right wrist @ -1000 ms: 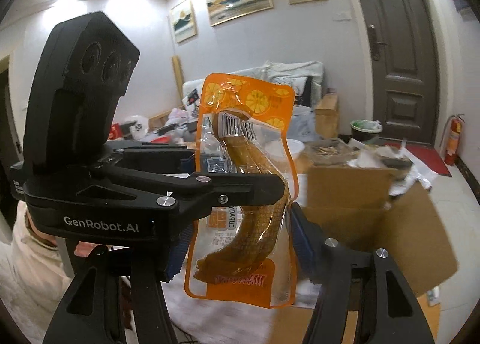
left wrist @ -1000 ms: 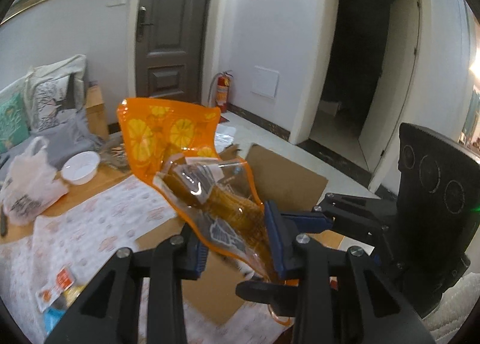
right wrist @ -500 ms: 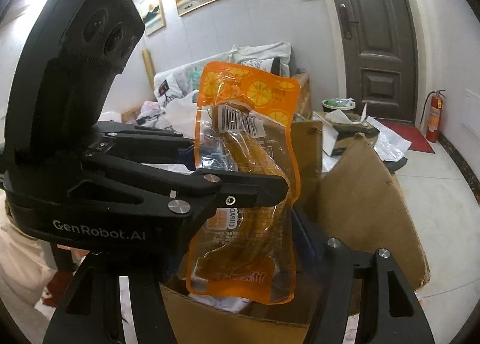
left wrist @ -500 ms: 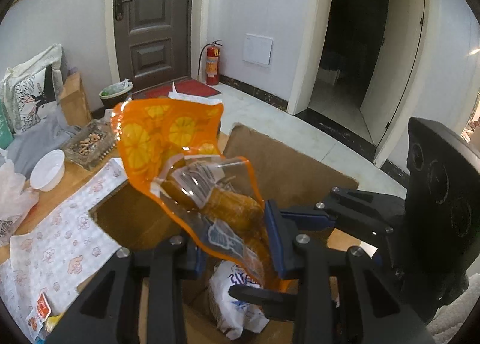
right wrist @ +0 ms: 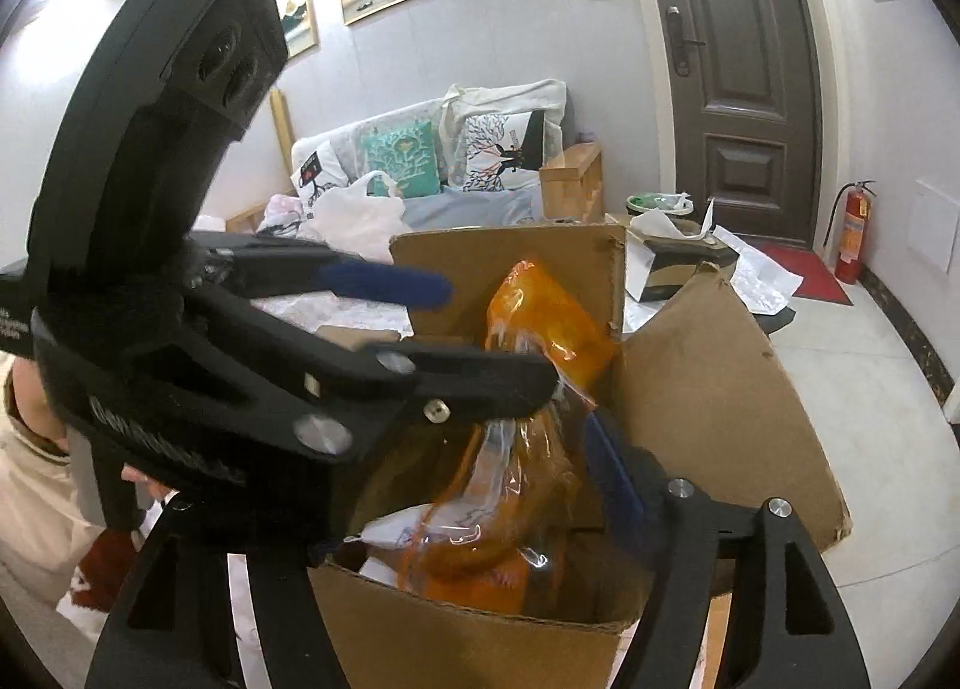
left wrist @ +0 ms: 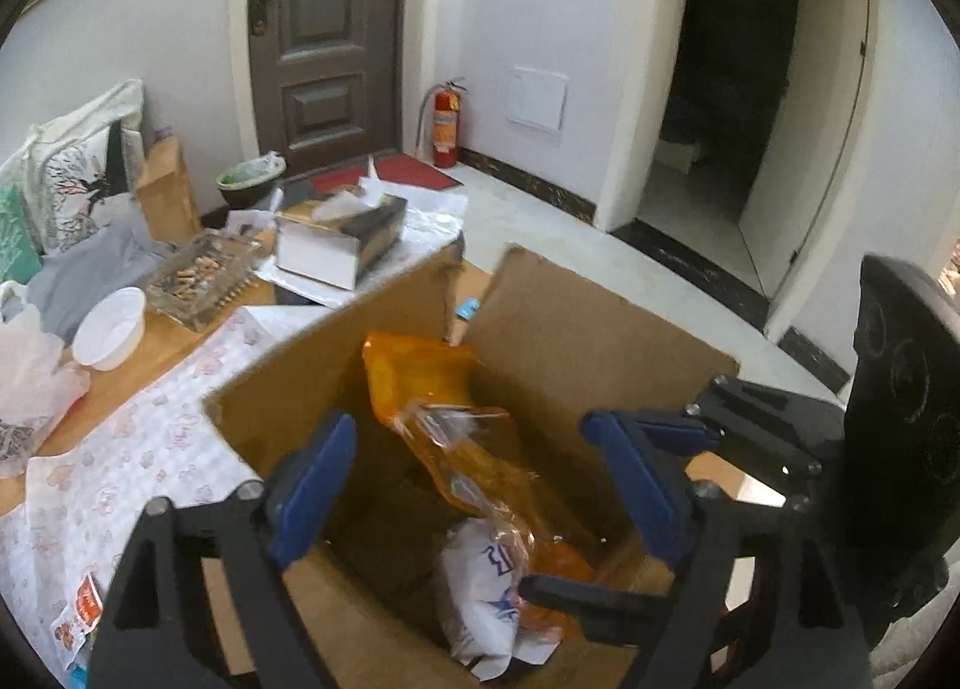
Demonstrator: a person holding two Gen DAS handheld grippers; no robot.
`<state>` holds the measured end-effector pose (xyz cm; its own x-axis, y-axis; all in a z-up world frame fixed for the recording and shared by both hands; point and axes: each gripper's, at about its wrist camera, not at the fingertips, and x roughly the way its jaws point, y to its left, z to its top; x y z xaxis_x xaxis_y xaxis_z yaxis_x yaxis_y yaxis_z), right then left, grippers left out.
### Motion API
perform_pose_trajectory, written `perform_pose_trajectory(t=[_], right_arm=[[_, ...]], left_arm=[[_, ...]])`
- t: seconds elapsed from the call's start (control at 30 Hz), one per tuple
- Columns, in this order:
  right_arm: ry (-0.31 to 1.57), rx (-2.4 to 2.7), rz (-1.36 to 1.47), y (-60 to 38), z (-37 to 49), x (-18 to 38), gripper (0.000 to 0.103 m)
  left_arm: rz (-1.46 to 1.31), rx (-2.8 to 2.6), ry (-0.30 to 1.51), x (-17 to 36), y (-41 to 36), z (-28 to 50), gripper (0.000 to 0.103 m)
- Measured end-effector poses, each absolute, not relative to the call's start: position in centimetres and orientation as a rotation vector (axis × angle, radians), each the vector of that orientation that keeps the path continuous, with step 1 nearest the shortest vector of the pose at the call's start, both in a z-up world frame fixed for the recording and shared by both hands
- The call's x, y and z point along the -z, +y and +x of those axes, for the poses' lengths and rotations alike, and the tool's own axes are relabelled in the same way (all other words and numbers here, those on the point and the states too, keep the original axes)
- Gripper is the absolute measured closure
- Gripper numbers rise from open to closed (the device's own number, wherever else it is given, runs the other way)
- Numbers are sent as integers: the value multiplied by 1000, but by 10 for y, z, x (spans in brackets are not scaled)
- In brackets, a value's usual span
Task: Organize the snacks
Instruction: 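Lift the orange pouch into the cardboard box and release it, then grasp the dark seaweed bar with the left gripper while the right grasps the granola bar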
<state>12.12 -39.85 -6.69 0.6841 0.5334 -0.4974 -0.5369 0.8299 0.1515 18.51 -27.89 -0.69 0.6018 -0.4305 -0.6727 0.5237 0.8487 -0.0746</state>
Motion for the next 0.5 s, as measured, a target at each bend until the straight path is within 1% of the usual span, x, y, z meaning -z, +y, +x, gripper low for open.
perform_pose_trajectory(t=[0.3, 0.5], right_arm=[[561, -602, -12, -391, 118, 62, 36], [549, -572, -61, -367, 118, 49, 36]], left_arm=[[101, 539, 719, -4, -256, 174, 20], [61, 495, 675, -23, -218, 148, 20]])
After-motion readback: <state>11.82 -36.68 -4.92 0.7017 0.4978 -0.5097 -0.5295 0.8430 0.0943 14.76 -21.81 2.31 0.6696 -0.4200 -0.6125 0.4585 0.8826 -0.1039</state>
